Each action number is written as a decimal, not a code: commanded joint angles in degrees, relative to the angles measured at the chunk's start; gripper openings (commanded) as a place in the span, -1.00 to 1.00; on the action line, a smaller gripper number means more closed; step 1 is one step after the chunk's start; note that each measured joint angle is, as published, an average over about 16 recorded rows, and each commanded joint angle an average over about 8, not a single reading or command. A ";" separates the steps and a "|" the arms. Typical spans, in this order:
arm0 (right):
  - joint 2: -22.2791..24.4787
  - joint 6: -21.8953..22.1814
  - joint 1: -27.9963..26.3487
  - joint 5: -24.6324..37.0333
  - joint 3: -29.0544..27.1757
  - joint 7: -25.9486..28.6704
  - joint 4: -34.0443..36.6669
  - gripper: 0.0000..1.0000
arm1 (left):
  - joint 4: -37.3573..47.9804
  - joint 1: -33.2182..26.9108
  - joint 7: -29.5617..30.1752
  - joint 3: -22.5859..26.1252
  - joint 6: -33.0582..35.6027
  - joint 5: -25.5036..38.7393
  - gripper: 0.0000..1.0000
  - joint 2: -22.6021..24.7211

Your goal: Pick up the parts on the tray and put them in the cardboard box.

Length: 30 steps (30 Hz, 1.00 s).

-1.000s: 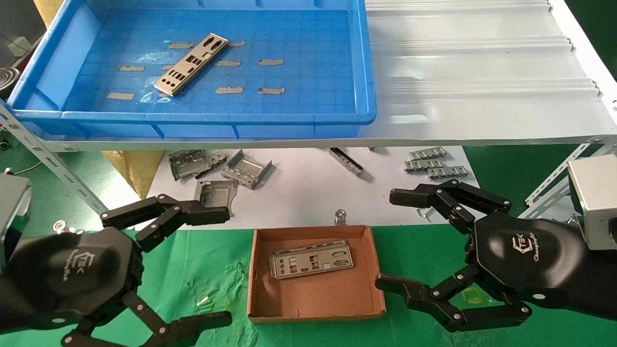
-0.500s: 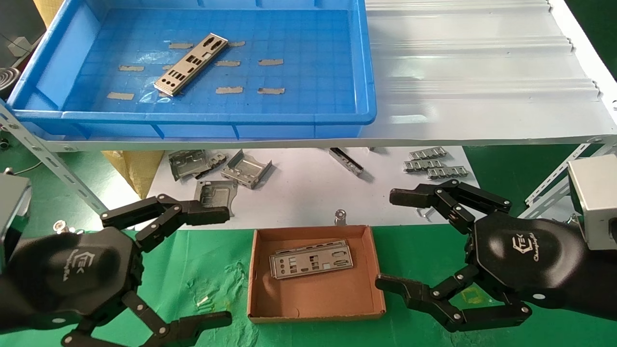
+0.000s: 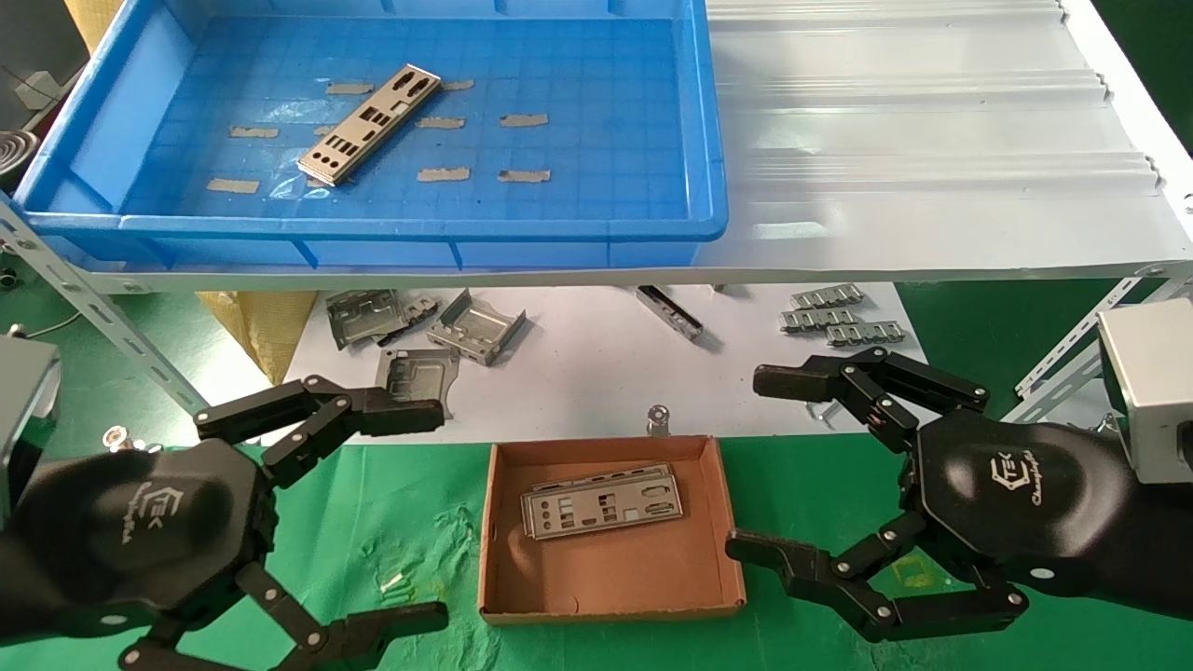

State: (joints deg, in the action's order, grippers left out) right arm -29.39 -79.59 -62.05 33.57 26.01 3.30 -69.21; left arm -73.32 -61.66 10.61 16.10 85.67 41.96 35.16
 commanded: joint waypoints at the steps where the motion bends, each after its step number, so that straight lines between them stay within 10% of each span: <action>1: 0.00 0.00 0.00 0.00 0.00 0.00 0.00 1.00 | 0.00 0.00 0.00 0.00 0.00 0.00 1.00 0.00; 30: 0.00 0.00 0.00 0.00 0.00 0.00 0.00 1.00 | 0.00 0.00 0.00 0.00 0.00 0.00 1.00 0.00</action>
State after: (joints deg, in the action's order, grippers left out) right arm -29.39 -79.59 -62.05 33.57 26.01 3.30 -69.21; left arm -73.32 -61.66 10.61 16.10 85.67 41.96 35.16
